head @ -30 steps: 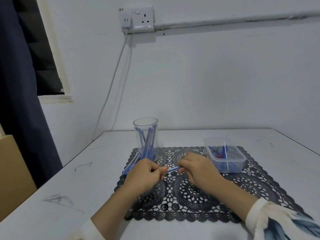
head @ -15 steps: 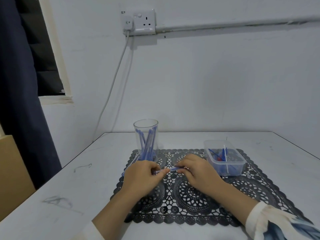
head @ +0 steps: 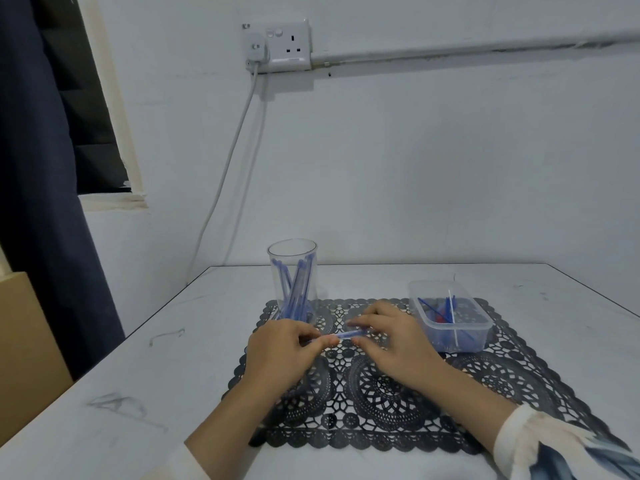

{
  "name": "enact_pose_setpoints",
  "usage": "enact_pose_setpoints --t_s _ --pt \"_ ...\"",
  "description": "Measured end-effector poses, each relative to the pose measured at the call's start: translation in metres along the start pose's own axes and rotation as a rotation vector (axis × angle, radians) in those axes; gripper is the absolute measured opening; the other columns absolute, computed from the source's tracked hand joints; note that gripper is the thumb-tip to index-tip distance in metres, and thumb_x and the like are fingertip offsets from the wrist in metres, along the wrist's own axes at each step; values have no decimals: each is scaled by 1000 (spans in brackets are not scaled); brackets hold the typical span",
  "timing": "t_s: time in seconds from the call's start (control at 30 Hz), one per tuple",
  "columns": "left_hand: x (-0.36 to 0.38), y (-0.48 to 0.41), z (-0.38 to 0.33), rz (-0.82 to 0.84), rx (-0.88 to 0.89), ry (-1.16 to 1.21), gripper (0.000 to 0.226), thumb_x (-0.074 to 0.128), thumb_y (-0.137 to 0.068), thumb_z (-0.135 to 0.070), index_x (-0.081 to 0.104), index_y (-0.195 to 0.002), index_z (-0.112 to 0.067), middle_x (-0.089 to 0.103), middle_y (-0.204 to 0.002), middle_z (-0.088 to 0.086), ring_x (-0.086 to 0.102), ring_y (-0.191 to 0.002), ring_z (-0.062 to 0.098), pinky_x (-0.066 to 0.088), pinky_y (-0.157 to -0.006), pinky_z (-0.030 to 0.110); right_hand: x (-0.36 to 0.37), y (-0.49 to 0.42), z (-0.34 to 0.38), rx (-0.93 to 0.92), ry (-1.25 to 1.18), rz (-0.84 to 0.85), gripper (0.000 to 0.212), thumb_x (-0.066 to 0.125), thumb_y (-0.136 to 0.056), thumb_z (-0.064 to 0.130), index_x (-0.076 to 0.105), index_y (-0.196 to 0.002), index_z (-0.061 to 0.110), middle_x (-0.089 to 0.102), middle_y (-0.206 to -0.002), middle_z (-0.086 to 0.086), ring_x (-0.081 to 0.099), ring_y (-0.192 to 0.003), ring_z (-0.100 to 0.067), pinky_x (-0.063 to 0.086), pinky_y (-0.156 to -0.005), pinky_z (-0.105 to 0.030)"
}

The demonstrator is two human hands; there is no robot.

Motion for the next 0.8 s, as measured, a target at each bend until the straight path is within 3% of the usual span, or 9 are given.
enact_pose_setpoints --t_s 0.1,0.23,0.33,0.47,0.67,0.8 --pt "-2 0 0 0 2 -12 42 54 -72 -70 74 -88 -37 67 -68 -15 57 -66 1 43 -59 16 3 0 -3 25 -2 20 23 62 -88 21 68 -110 22 57 -92 17 50 -86 7 36 -76 -5" --pt "-3 0 0 11 8 -38 41 54 -73 -69 73 -89 -36 67 -69 -15 57 -66 1 40 -57 14 -1 0 1 -5 40 -4 19 69 -82 14 74 -99 18 63 -86 11 49 -76 11 35 -73 1" --pt "-6 0 -1 -7 17 -35 40 54 -73 -69 73 -89 -38 67 -69 -16 57 -66 0 40 -58 13 -5 0 1 4 17 -52 18 73 -78 13 75 -95 19 60 -84 17 50 -74 15 36 -74 1" --pt "-7 0 -2 -2 31 -19 40 55 -72 -69 74 -88 -37 67 -68 -16 58 -65 1 41 -57 14 -6 1 1 -9 -30 -69 17 70 -81 15 74 -96 19 60 -83 18 55 -79 10 40 -72 -3" --pt "-8 0 0 6 40 3 38 58 -72 -66 74 -88 -36 66 -67 -16 55 -62 0 36 -54 11 -4 1 3 -7 -21 -31 31 74 -76 10 71 -104 23 59 -84 13 54 -76 7 40 -73 -2" --pt "-9 0 -1 -1 56 8 39 58 -72 -66 74 -89 -35 68 -69 -15 56 -62 -1 37 -55 11 -2 1 2 1 -37 -10 31 73 -78 16 69 -108 26 56 -87 17 52 -85 7 39 -75 -3"
Point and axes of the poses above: each hand's wrist, its own y-axis away from the middle knuckle, its own x-axis out of the palm, z = x × y, the point moved 7 cm from there along -y, towards the middle knuckle
